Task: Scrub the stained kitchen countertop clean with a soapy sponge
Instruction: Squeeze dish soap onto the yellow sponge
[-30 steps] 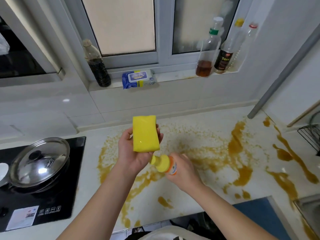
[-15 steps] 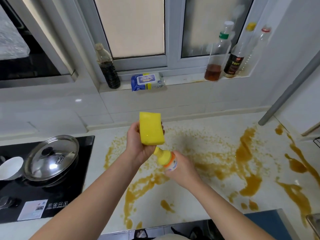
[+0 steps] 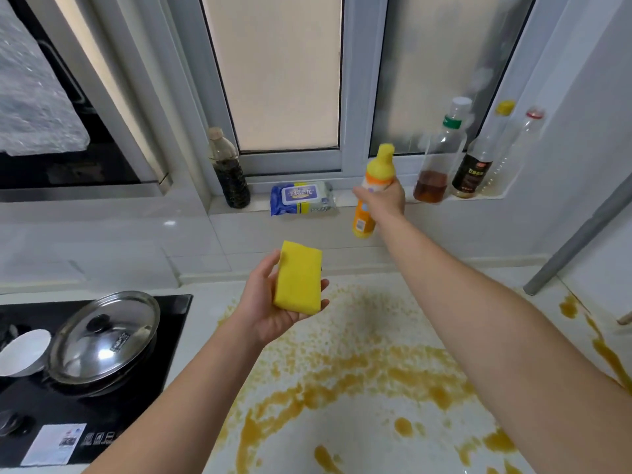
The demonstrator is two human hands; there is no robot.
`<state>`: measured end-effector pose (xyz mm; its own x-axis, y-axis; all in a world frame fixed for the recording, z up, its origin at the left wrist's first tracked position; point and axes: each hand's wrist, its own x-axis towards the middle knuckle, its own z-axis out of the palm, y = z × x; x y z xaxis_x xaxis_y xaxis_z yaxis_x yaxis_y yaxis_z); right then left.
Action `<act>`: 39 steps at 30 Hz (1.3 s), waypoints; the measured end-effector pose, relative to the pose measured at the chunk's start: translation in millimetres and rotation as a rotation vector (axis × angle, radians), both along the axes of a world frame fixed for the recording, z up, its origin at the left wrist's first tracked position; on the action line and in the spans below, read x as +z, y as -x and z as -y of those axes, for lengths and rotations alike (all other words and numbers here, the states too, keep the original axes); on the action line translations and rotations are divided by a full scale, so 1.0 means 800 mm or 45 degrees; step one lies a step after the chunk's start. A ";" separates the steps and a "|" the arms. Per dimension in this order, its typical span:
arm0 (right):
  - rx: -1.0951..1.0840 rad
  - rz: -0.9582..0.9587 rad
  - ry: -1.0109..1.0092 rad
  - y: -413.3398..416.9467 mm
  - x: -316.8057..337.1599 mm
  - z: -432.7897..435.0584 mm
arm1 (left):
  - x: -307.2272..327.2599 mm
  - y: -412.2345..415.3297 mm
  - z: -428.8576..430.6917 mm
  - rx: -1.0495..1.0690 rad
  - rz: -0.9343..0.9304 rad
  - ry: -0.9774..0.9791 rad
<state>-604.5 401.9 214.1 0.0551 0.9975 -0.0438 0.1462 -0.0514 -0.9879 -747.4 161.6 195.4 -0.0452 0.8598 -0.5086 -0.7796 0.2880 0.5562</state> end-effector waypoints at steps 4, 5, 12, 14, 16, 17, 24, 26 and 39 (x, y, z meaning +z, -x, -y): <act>-0.059 -0.114 -0.091 0.023 0.036 -0.052 | 0.003 0.000 -0.009 -0.030 -0.012 0.023; -0.062 -0.134 -0.085 0.028 0.037 -0.063 | 0.003 0.002 -0.009 -0.012 -0.025 0.050; -0.038 -0.014 -0.105 0.046 0.019 -0.128 | -0.015 0.023 -0.021 0.090 -0.177 0.204; 0.030 0.072 -0.169 0.052 0.014 -0.141 | -0.018 0.030 -0.023 0.119 -0.252 0.218; 0.077 0.130 -0.181 0.057 0.009 -0.150 | -0.017 0.033 -0.024 0.148 -0.261 0.214; 0.090 0.146 -0.176 0.058 0.008 -0.153 | -0.014 0.033 -0.024 0.163 -0.256 0.205; 0.109 0.505 0.038 0.039 -0.013 -0.112 | 0.010 0.037 -0.001 0.242 -0.285 0.151; 0.075 0.541 0.110 0.037 -0.035 -0.053 | 0.005 0.042 0.012 0.271 -0.285 0.153; 0.752 -0.855 1.027 0.074 -0.109 0.361 | -0.060 0.054 0.121 0.262 -0.265 0.074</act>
<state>-663.7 113.2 126.6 -0.6734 0.5336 -0.5116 -0.1756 -0.7877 -0.5905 -790.5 65.1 147.7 -0.3238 0.7915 -0.5183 -0.6959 0.1719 0.6972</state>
